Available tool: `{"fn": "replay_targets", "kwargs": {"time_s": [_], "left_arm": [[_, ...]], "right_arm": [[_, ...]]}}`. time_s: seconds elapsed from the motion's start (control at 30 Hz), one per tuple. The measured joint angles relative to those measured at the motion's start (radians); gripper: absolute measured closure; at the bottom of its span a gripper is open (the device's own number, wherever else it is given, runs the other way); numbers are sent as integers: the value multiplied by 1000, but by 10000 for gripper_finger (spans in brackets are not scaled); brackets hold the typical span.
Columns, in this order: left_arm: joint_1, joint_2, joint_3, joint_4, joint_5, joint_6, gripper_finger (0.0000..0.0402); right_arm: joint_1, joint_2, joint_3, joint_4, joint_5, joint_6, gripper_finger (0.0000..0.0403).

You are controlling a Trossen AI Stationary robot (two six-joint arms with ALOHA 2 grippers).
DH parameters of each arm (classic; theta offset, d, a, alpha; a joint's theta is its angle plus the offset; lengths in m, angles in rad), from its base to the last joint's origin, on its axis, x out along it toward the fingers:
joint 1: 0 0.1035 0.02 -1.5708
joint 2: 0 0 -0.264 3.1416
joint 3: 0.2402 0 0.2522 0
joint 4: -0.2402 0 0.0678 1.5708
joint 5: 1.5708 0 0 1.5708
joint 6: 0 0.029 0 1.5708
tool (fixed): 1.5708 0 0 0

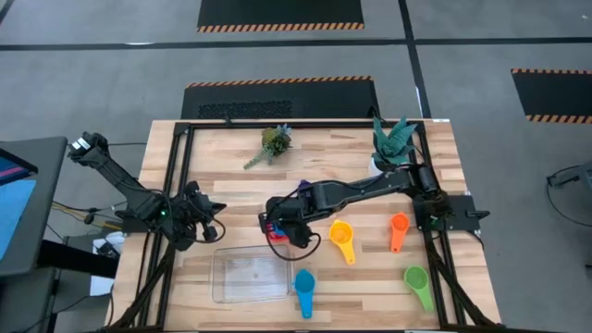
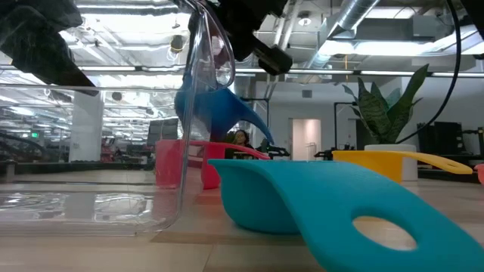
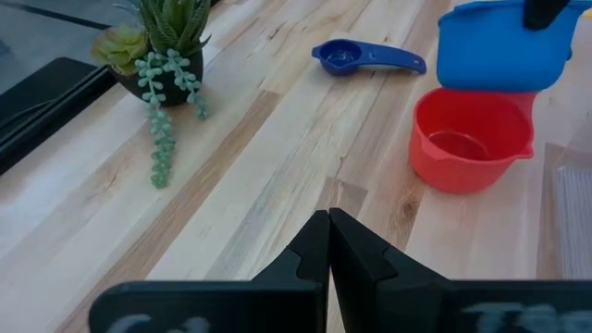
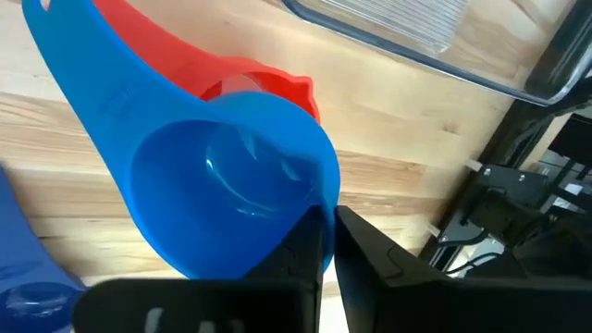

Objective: Nest measuring cups in basket
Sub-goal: Stack the blue measuring cup on the red measuring cup

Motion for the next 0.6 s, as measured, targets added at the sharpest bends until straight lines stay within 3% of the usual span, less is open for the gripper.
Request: {"fn": "replay_targets", "kwargs": {"time_s": [0.37,0.6], "left_arm": [[0,0,0,0,0,0,402],[0,0,0,0,0,0,401]], "right_arm": [[-10,0,0,39,3,4,350],[-10,0,0,39,3,78,328]]}}
